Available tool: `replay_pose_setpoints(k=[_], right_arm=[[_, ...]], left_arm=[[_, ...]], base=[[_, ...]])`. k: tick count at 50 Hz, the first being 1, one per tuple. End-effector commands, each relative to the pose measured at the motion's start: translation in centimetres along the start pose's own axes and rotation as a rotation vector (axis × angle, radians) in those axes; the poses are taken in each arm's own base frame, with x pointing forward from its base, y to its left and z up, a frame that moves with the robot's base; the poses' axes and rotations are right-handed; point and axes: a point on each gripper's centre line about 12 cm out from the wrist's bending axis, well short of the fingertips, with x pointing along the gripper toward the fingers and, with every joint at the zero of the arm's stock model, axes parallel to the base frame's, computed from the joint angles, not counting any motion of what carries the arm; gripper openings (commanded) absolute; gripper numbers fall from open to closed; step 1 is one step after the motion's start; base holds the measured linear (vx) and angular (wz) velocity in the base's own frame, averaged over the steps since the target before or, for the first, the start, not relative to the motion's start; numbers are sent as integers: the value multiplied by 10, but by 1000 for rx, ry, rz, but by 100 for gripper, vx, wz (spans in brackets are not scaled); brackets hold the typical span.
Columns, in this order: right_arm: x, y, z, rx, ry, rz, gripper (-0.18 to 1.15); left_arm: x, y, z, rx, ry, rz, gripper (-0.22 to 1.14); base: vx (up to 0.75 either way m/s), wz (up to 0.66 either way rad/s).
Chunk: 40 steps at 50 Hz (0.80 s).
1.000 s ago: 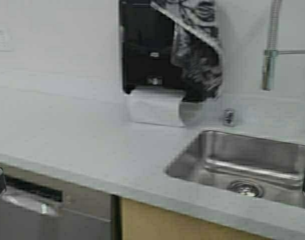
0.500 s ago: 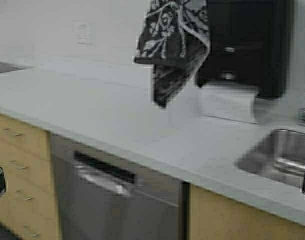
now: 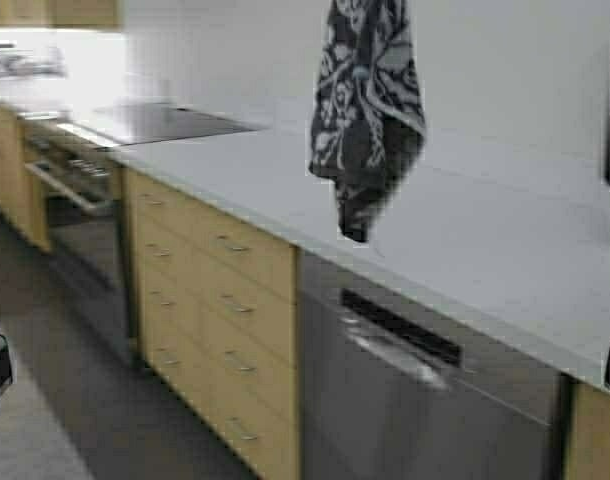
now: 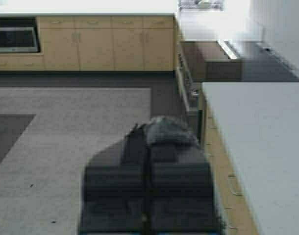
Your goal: Get the cloth and wipe up the spill under the wine glass
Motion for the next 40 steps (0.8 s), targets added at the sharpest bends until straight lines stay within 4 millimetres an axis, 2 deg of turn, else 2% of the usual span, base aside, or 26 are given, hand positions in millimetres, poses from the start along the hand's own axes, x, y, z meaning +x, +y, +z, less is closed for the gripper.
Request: replay_pose_setpoints(k=[1,31,40], right_arm=[[-3,2,10,-1,-34,5,6],[-10,2,-24,-46,55,6,6],[-9,2,-22,-46,41,7,6]], left_arm=[[2,-1,6,0,-9,0,2],[0,-1,6,-4,-15,-1,2],[0,0,4,5,-3,1,2]], base=[[-5,48],[-6,38],[-6,39]])
